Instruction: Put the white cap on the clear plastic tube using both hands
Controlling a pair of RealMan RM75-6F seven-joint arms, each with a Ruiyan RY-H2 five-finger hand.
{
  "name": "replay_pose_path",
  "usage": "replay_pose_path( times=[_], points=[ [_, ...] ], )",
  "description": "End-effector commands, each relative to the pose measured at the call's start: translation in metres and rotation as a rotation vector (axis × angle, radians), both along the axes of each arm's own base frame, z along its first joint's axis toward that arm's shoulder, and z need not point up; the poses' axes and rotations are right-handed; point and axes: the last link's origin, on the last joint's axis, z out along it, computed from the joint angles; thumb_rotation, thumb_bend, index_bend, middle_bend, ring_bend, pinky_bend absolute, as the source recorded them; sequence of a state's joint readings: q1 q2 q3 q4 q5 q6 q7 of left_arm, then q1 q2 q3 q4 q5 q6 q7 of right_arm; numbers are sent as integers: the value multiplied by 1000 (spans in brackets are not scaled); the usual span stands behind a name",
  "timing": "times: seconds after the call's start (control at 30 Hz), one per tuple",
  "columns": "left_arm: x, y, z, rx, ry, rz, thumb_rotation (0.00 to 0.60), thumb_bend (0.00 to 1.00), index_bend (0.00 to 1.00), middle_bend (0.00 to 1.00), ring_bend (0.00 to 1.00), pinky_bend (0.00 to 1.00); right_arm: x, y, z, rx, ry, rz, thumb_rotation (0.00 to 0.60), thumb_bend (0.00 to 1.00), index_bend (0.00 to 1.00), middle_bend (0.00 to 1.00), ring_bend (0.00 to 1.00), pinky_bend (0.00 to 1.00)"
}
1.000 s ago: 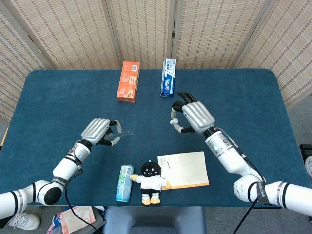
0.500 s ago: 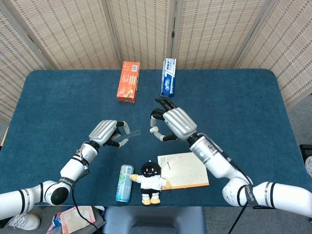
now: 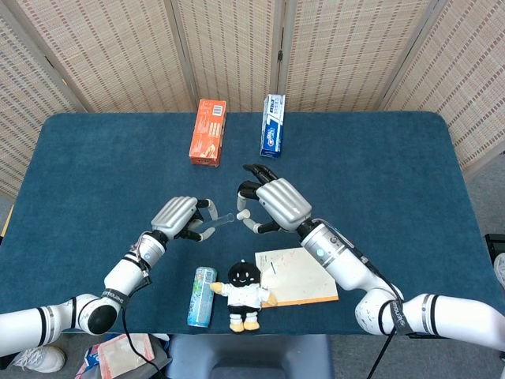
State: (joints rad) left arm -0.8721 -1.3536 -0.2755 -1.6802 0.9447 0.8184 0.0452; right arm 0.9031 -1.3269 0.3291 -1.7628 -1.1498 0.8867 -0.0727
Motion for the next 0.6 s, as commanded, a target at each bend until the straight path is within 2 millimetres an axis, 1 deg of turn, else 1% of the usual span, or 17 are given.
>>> replay_pose_path(
  times=[0.03, 0.4, 0.6],
  points=[
    [1, -1, 0, -2, 3, -2, 600, 358, 596, 1000, 971, 1000, 0, 0, 0, 0, 3, -1, 600, 480, 723, 338, 17, 0],
    [3, -1, -3, -2, 12, -4, 600, 359, 596, 1000, 971, 1000, -1, 1, 0, 8, 3, -4, 600, 480, 723, 338, 17, 0],
    [4, -1, -3, -4, 14, -5, 600, 359, 596, 1000, 971, 1000, -2, 2, -3, 17, 10, -4, 600, 480, 723, 338, 17, 0]
  ],
)
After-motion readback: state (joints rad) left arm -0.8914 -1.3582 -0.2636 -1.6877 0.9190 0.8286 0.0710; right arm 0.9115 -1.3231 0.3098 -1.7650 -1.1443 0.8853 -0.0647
